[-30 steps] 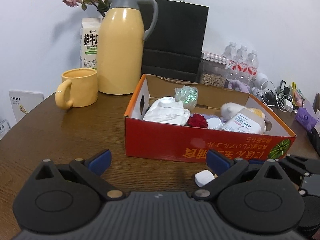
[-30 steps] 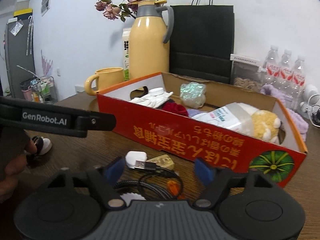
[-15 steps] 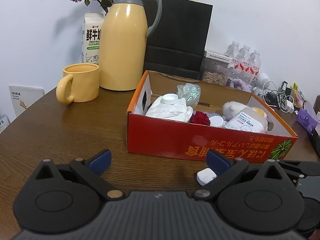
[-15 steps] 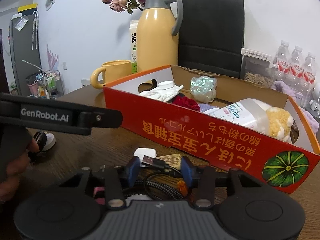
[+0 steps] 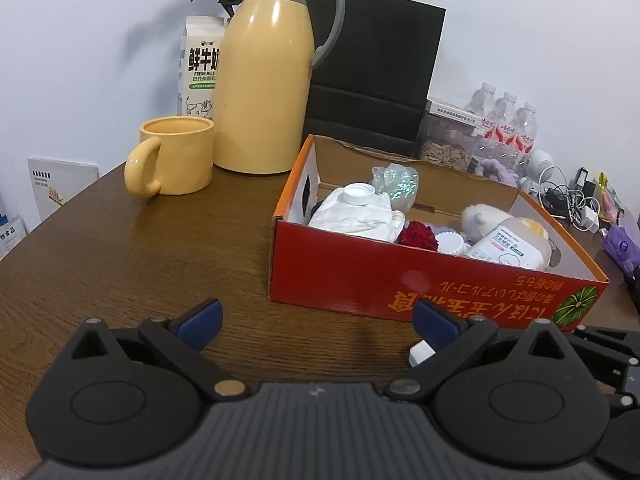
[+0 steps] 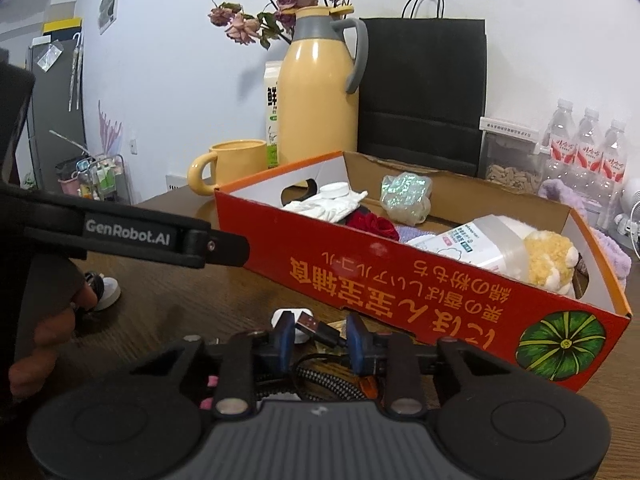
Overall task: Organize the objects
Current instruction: 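Grasp the black cable with the right tool, then grasp the white round case with the left tool while the right tool holds the cable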
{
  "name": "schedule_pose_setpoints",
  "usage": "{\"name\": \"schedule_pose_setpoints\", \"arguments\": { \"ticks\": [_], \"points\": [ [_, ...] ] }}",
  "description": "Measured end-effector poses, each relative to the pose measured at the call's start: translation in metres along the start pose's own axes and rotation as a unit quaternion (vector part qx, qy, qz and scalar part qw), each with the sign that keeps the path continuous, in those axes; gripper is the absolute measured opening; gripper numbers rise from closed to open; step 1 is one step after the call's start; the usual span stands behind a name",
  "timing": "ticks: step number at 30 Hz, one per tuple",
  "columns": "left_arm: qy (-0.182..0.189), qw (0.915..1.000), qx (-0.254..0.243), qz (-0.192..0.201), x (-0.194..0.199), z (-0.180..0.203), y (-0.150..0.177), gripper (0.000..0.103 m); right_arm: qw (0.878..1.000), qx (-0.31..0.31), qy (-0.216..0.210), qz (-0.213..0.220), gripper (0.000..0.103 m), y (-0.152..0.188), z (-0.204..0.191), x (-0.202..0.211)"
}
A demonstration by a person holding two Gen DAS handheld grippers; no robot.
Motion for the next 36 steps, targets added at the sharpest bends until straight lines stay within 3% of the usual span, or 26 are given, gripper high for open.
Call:
{"name": "schedule_pose_setpoints", "arguments": {
  "ticks": [5,7,16,22,28,32,35,36],
  "points": [
    [-0.006,0.9999,-0.002,-0.01,-0.004,0.0,0.002,0.103,0.999,-0.02,0.009,0.025,0.026,-0.005,0.01,0.013],
    [-0.007,0.9998,-0.009,-0.018,-0.007,0.002,0.005,0.103,0.999,-0.032,0.013,0.038,0.008,-0.007,0.015,0.02],
    [-0.009,0.9977,-0.052,-0.042,-0.016,0.019,0.016,0.103,0.996,-0.06,0.023,0.06,0.007,-0.008,0.034,0.036],
    [-0.011,0.9982,-0.043,-0.041,-0.017,0.016,0.015,0.103,0.998,-0.061,0.031,0.006,0.028,0.0,0.036,0.015],
    [-0.008,0.9981,-0.044,-0.043,-0.016,0.016,0.016,0.103,0.997,-0.047,0.031,-0.048,0.028,0.005,0.039,-0.012],
    [-0.007,0.9981,-0.043,-0.043,-0.016,0.015,0.016,0.103,0.998,-0.029,0.026,-0.056,0.028,0.004,0.035,-0.019],
    [-0.007,0.998,-0.044,-0.045,-0.017,0.016,0.017,0.103,0.998,-0.028,0.015,-0.058,0.024,0.004,0.033,-0.019],
    [-0.007,0.998,-0.044,-0.046,-0.017,0.016,0.017,0.103,0.998,-0.026,0.007,-0.059,0.014,0.004,0.031,-0.02]
  ]
}}
Point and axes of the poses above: each gripper's, at about its wrist camera, not at the fingertips, and x roughly against the way its jaws point, z to its right, y to its underside, the point moved 8 cm from there along -x, roughly the way its jaws point, and after that the axes turned 10 degrees about -z, right-handed, at the moved point
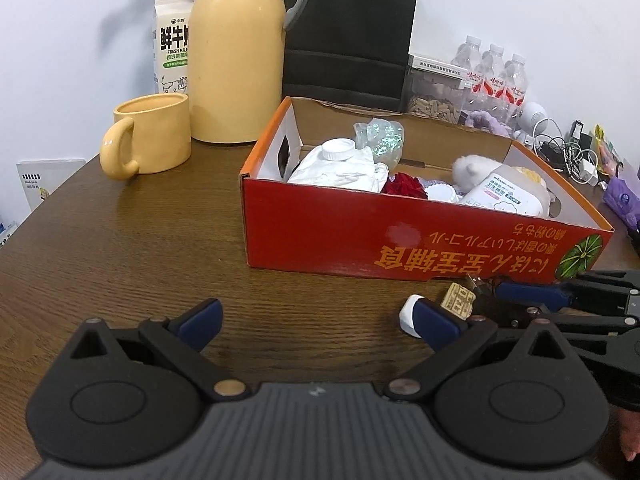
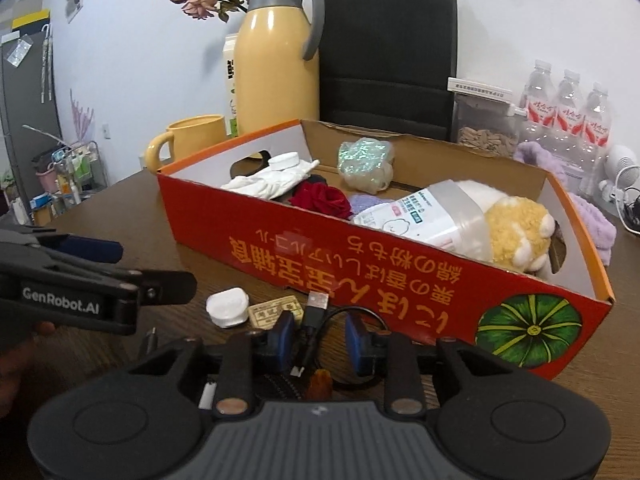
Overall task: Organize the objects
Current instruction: 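Grasp the white round case with the left tool while the right tool holds the cable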
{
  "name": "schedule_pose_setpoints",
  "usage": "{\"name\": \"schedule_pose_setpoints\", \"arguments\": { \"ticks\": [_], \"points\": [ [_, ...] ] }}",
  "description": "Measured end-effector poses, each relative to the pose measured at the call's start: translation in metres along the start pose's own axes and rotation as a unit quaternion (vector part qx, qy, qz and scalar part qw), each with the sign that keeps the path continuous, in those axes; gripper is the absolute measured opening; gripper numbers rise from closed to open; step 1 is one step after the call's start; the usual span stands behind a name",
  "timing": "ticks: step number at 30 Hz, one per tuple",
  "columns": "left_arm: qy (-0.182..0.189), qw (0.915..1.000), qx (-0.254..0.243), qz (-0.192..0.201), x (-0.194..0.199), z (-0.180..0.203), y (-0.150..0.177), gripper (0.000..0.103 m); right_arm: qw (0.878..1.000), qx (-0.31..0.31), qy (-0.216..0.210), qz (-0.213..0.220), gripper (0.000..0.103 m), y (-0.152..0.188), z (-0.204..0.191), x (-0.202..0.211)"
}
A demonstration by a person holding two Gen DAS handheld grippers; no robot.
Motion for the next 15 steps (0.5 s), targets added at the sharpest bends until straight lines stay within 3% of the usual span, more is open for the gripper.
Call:
{"name": "schedule_pose_setpoints", "arguments": {
  "ticks": [6,15],
  "points": [
    [0.0,1.0,0.0,-0.001,-0.001,0.0,0.001,0.103,1.0,-0.001,0.004,0.007,0.011,0.002,-0.001,0.002],
    [-0.002,1.0,-0.002,-0.004,-0.003,0.0,0.001,0.103,0.993,-0.042,0.012,0.106,0.011,-0.003,0.013,0.052]
  ]
}}
Point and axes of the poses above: each gripper's, at about its wrist camera, not at the fingertips, and x roughly against the way its jaws point, z to its right, y to its underside, the point moved 8 cm from there along -x, roughly the way its jaws point, and after that the axes turned 10 degrees about -z, right-handed, at the moved point
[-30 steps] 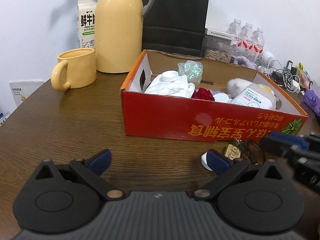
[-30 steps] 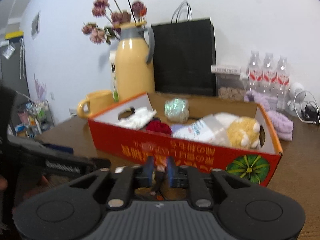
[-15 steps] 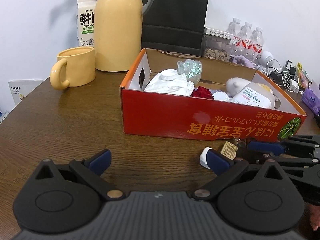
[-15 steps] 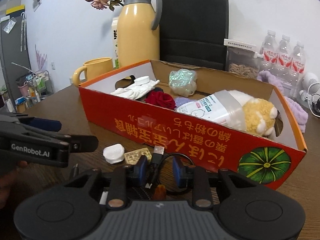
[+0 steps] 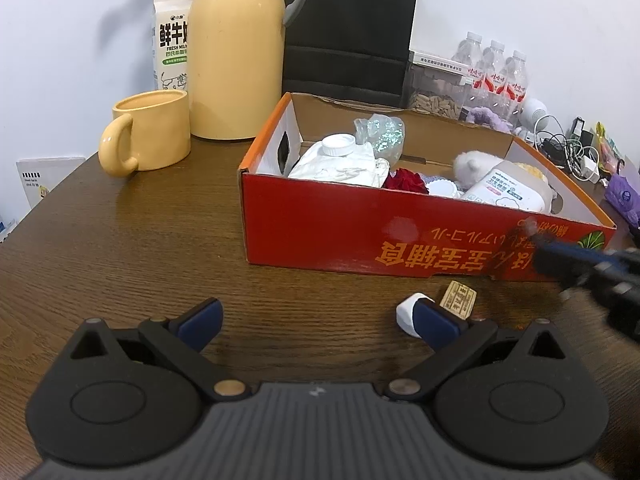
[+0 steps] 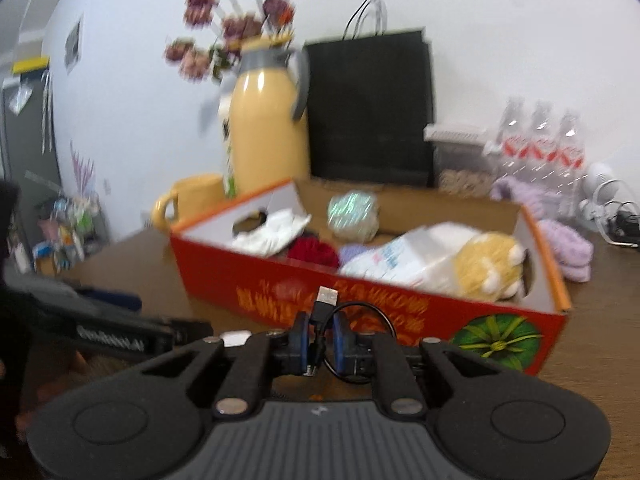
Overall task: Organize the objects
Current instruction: 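Grasp the white round case with the left tool while the right tool holds the cable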
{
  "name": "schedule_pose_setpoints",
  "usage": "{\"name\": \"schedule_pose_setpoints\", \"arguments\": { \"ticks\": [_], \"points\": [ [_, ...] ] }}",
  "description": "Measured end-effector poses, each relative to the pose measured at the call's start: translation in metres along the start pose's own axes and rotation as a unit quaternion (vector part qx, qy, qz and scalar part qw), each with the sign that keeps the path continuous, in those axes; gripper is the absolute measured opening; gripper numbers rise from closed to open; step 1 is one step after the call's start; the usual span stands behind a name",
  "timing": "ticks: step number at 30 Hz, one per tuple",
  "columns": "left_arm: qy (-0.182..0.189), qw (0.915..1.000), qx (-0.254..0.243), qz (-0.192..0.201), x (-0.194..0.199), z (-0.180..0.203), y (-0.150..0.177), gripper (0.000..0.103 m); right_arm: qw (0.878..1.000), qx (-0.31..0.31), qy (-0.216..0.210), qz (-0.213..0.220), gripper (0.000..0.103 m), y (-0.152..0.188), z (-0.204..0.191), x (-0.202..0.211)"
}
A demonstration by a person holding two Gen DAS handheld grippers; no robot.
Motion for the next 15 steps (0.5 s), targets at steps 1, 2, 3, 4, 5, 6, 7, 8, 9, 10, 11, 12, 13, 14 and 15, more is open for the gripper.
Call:
{"name": "schedule_pose_setpoints", "arguments": {
  "ticks": [1,2,3,4,5,6,7,8,9,10,11,12,13,14,15],
  "points": [
    [-0.001,1.0,-0.002,-0.001,-0.001,0.001,0.0,0.103,1.0,-0.006,0.003,0.009,0.011,-0.001,0.003,0.006],
    [-0.002,1.0,-0.004,-0.003,-0.001,0.001,0.001,0.103,1.0,-0.012,0.006,0.014,0.011,-0.002,0.007,0.01],
    [-0.002,1.0,-0.007,-0.004,-0.002,0.003,0.001,0.103,1.0,-0.019,0.007,0.019,0.011,-0.002,0.01,0.013],
    [-0.003,0.9999,-0.011,-0.005,-0.002,0.004,0.002,0.103,0.999,-0.026,0.007,0.022,0.011,-0.002,0.014,0.016],
    [-0.003,0.9999,-0.015,-0.007,-0.003,0.006,0.002,0.103,0.999,-0.032,0.008,0.023,0.011,-0.001,0.017,0.018],
    [-0.002,0.9998,-0.02,-0.008,-0.003,0.009,0.002,0.103,0.999,-0.036,0.009,0.025,0.011,-0.001,0.019,0.02],
    [-0.001,0.9997,-0.025,-0.008,-0.003,0.011,0.003,0.103,0.999,-0.041,0.009,0.026,0.011,-0.001,0.022,0.022],
    [0.0,0.9995,-0.031,-0.009,-0.004,0.014,0.003,0.103,0.999,-0.043,0.01,0.028,0.011,-0.001,0.023,0.023],
    [0.001,0.9993,-0.036,-0.011,-0.005,0.017,0.004,0.103,0.999,-0.045,0.01,0.03,0.011,0.0,0.024,0.024],
    [0.002,0.999,-0.042,-0.013,-0.006,0.02,0.004,0.103,0.998,-0.045,0.01,0.031,0.011,0.0,0.024,0.026],
    [0.002,0.9988,-0.047,-0.015,-0.007,0.023,0.004,0.103,0.998,-0.043,0.009,0.033,0.011,0.001,0.023,0.027],
    [0.002,0.9986,-0.051,-0.017,-0.009,0.026,0.004,0.103,0.999,-0.042,0.007,0.034,0.011,0.001,0.022,0.027],
    [0.0,0.9983,-0.054,-0.021,-0.01,0.029,0.004,0.103,0.999,-0.04,0.006,0.035,0.011,0.002,0.021,0.028],
    [-0.004,0.998,-0.057,-0.026,-0.013,0.031,0.004,0.103,0.999,-0.038,0.003,0.035,0.011,0.002,0.02,0.028],
    [-0.009,0.9977,-0.06,-0.031,-0.015,0.033,0.004,0.103,0.999,-0.036,0.002,0.034,0.011,0.003,0.019,0.029]
  ]
}}
Point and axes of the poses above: each gripper's, at about its wrist camera, not at the fingertips, and x roughly against the way its jaws point, z to its right, y to its underside, the point moved 8 cm from there along -x, roughly the way its jaws point, and after that the axes turned 10 degrees about -z, right-handed, at the moved point
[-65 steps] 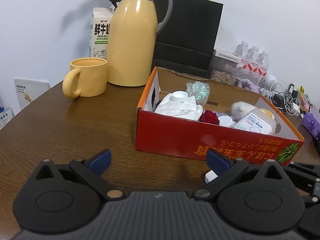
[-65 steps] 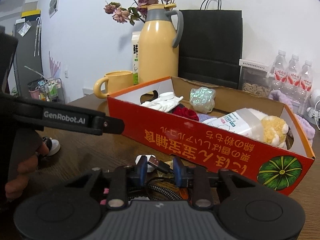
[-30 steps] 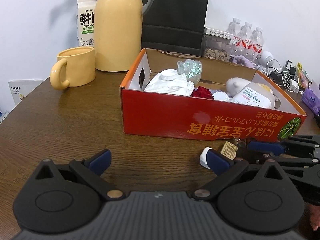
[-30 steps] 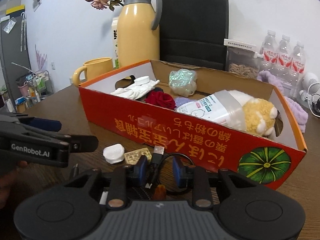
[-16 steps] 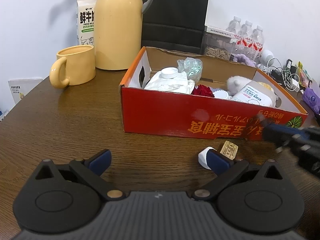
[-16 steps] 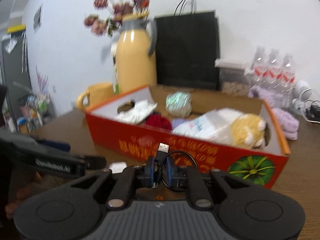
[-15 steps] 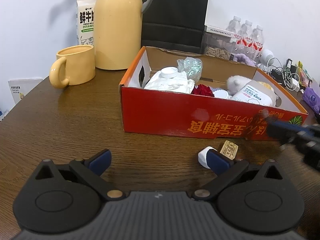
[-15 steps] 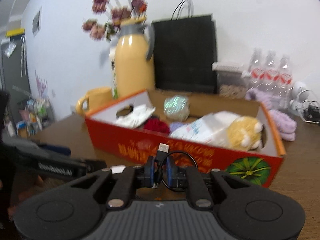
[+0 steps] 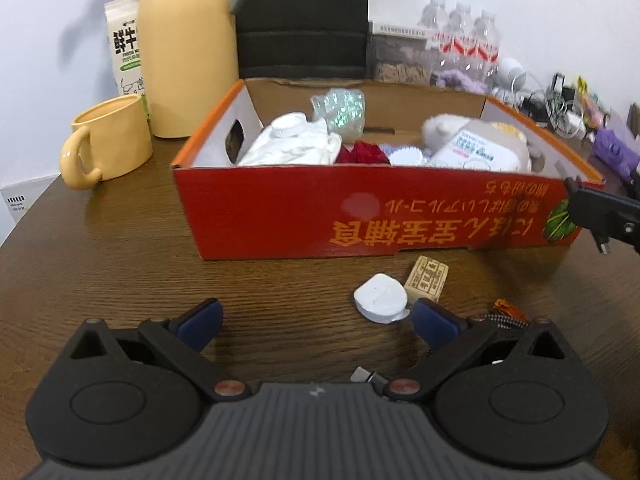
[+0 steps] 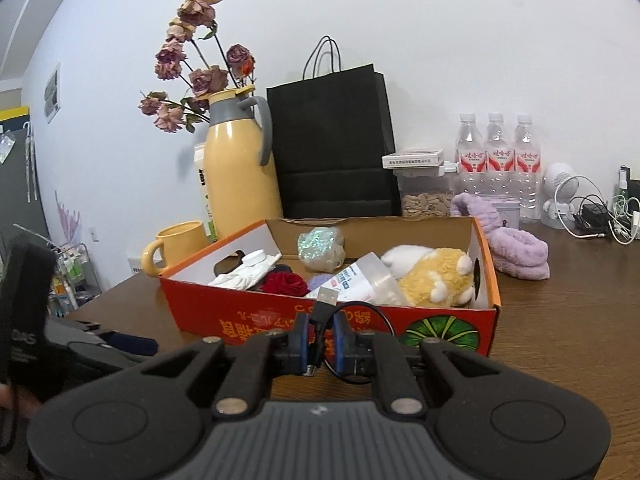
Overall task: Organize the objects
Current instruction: 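Grasp the white round case with the left tool while the right tool holds the cable, then carry the case and cable into the box and release both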
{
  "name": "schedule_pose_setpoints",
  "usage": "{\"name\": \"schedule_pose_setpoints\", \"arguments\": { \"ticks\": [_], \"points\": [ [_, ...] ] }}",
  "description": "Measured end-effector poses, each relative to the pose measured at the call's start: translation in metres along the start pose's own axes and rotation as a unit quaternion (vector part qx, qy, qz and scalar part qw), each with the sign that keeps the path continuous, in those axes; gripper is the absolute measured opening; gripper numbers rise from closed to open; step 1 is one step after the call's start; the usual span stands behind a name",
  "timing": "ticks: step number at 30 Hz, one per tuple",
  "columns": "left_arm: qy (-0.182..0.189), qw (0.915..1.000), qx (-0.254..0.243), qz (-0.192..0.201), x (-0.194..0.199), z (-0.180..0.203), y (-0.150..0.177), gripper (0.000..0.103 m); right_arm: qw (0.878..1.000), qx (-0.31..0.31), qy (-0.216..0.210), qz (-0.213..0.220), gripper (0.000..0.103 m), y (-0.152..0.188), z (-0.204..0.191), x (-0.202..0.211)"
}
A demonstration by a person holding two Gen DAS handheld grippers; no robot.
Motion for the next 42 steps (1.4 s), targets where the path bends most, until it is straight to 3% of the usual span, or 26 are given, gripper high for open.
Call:
{"name": "schedule_pose_setpoints", "arguments": {
  "ticks": [3,9,12,14,15,21,28,36,42],
  "points": [
    [-0.003,1.0,-0.004,-0.006,-0.005,0.004,-0.002,0.102,1.0,0.003,-0.004,0.0,0.011,0.002,-0.003,0.002],
    [0.004,1.0,-0.004,0.002,-0.007,0.009,-0.007,0.089,1.0,0.006,-0.009,-0.002,0.011,0.003,-0.006,0.001],
    [0.009,0.9998,-0.01,0.012,-0.004,0.011,-0.009,0.066,1.0,0.007,-0.009,-0.004,0.011,0.003,-0.006,0.0],
    [0.018,0.9995,-0.015,0.019,-0.001,0.014,-0.009,0.032,1.0,0.007,-0.008,-0.006,0.011,0.004,-0.006,-0.001],
    [0.025,0.9994,-0.015,0.019,0.0,0.015,-0.009,0.03,1.0,0.007,-0.007,-0.007,0.011,0.005,-0.006,-0.001],
    [0.033,0.9991,-0.001,0.024,0.005,0.012,-0.01,0.03,1.0,0.009,-0.003,-0.009,0.011,0.006,-0.007,-0.003],
    [0.041,0.9961,0.013,0.077,0.038,0.006,-0.026,0.03,1.0,0.014,0.001,-0.003,0.011,-0.001,-0.007,-0.004],
    [0.038,0.9894,0.021,0.138,0.066,0.006,-0.072,0.03,0.998,0.047,0.012,0.031,0.011,-0.042,-0.016,-0.01],
    [0.032,0.9866,0.041,0.155,0.063,0.003,-0.102,0.03,0.997,0.06,0.023,0.038,0.011,-0.073,-0.019,-0.035]
  ]
}}
Point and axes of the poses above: each gripper's, at about its wrist camera, not at the fingertips, and x roughly against the way its jaws point, z to its right, y to its underside, the point moved 8 cm from there along -x, roughly the way its jaws point, and after that the axes turned 10 degrees about -z, right-handed, at the moved point
